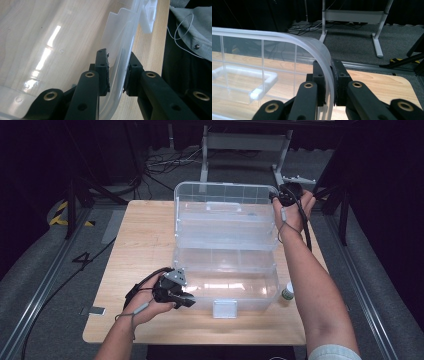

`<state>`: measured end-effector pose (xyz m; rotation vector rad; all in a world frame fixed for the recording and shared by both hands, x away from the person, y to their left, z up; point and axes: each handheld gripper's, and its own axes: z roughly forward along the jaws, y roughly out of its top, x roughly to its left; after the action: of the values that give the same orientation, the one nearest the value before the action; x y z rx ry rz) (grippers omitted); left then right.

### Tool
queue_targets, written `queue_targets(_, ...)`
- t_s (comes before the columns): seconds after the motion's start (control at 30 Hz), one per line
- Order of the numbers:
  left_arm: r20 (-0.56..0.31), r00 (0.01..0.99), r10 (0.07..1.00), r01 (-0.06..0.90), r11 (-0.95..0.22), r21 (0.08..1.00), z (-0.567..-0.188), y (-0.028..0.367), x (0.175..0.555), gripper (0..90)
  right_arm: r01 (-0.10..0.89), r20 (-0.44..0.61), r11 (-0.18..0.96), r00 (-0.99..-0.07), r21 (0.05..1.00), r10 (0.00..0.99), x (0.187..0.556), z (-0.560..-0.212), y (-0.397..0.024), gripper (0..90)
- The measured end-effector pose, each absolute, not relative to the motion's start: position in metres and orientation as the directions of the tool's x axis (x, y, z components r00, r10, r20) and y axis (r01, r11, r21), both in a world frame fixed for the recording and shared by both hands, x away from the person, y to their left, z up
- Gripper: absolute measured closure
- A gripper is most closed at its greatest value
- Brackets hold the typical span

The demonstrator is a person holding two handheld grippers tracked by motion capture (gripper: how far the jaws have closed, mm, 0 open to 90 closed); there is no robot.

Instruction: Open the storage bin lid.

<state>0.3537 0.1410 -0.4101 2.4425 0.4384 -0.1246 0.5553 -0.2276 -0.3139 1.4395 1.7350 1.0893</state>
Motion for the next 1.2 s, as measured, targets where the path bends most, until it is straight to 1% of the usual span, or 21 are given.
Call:
queue_targets(0.3,-0.197,0.938,0.284,0.345,-0.735,0.583,-0.410,0.141,0.354,77.0,0.465,0.055,0.048,-0.206,0.884,0.977,0.563,-0.321,-0.229,83.8)
queue_targets(0.5,-0.198,0.938,0.283,0.345,-0.734,0.585,-0.410,0.141,0.354,77.0,0.469,0.039,0.068,-0.215,0.881,0.976,0.570,-0.325,-0.228,83.8)
queue_targets(0.87,-0.201,0.938,0.284,0.347,-0.733,0.585,-0.410,0.141,0.354,77.0,0.492,0.071,0.047,-0.218,0.869,0.973,0.581,-0.333,-0.230,83.4)
queue_targets(1.2,-0.203,0.937,0.286,0.350,-0.734,0.582,-0.410,0.141,0.354,76.9,0.507,0.096,0.042,-0.242,0.861,0.966,0.590,-0.340,-0.234,82.4)
